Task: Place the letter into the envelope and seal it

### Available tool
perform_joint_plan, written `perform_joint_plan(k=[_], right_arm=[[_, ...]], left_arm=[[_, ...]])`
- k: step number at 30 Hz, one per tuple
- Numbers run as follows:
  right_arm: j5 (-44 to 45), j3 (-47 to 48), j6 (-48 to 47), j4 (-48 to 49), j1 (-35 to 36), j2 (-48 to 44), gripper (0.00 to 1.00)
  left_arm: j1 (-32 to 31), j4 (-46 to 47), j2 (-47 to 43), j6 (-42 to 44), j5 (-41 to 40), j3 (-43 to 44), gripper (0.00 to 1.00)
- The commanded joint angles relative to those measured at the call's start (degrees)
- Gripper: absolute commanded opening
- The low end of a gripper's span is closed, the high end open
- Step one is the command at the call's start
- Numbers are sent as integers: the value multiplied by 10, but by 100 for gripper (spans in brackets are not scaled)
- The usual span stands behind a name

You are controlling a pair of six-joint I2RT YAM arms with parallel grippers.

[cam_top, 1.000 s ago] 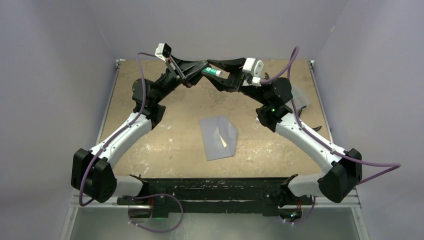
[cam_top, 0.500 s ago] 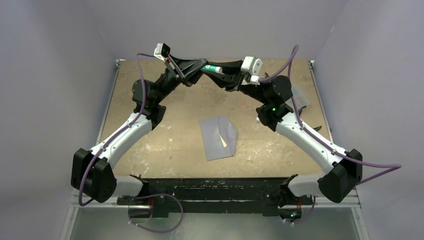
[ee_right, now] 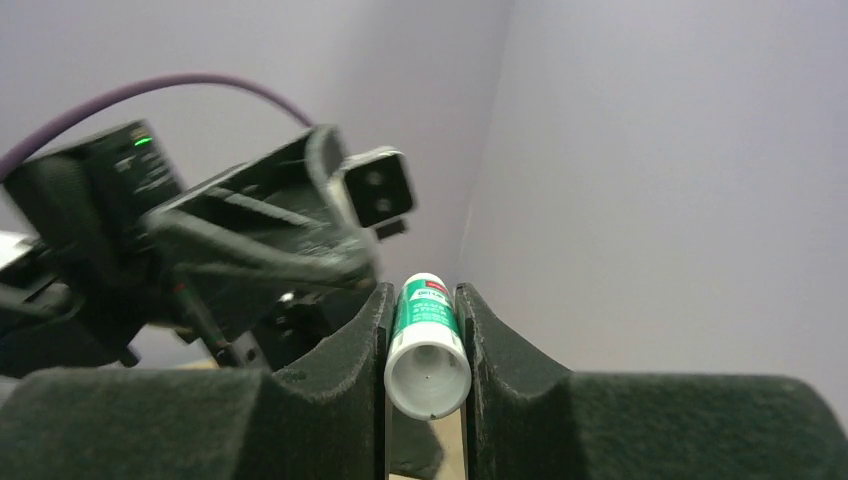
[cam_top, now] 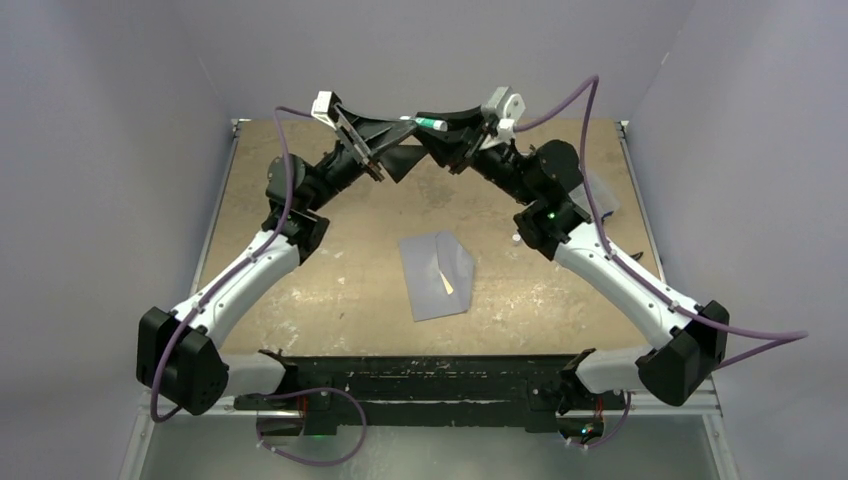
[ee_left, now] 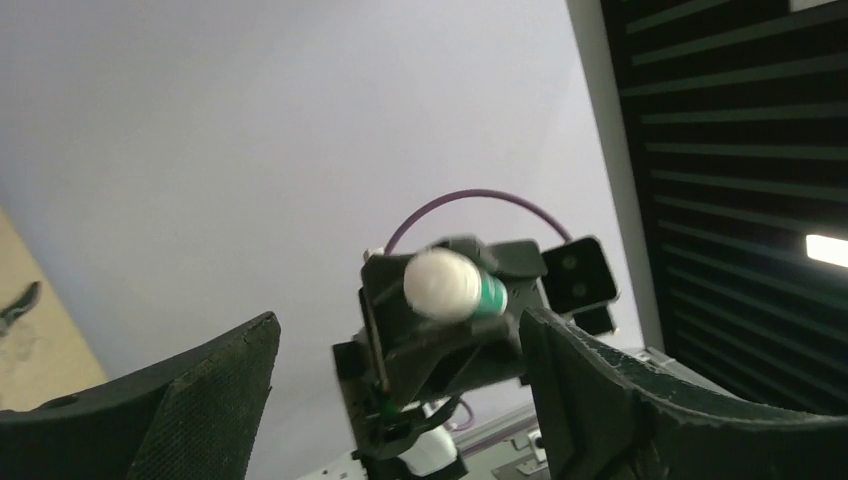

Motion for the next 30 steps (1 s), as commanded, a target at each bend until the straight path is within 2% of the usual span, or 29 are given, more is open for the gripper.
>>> perform_joint_plan(k=[1, 3, 5, 7, 10, 13, 15, 20, 23, 25, 30], right_arm=[[186, 41, 110, -131, 2, -43, 0], [259, 15, 161, -179, 2, -60, 0], [300, -8, 218, -257, 1, -65, 0], [347, -37, 237, -314, 2, -68, 0], [332, -94, 270, -375, 2, -71, 0], [286, -154, 293, -397, 4, -70, 0], [262, -181, 299, -400, 16, -59, 0], [262, -188, 265, -421, 78, 23, 0], [271, -178, 272, -414, 93, 53, 0], [307, -161, 279, -437, 101, 80, 0], [376, -153, 308, -466, 121, 108, 0]], left_arm=[[19, -99, -56, 105, 14, -13, 91], [25, -148, -77, 151, 17, -25, 93], [26, -239, -98, 223, 10, -27, 93], [27, -327, -119, 282, -10, -32, 89], [27, -413, -131, 341, -51, -56, 72], [27, -471, -105, 391, -73, -81, 46], [27, -449, -71, 408, -68, -100, 33], [24, -336, 58, 405, -23, -109, 19], [17, -311, 132, 410, -17, -93, 14], [11, -314, 172, 417, -19, -84, 11], [-8, -340, 238, 412, -63, -65, 11]])
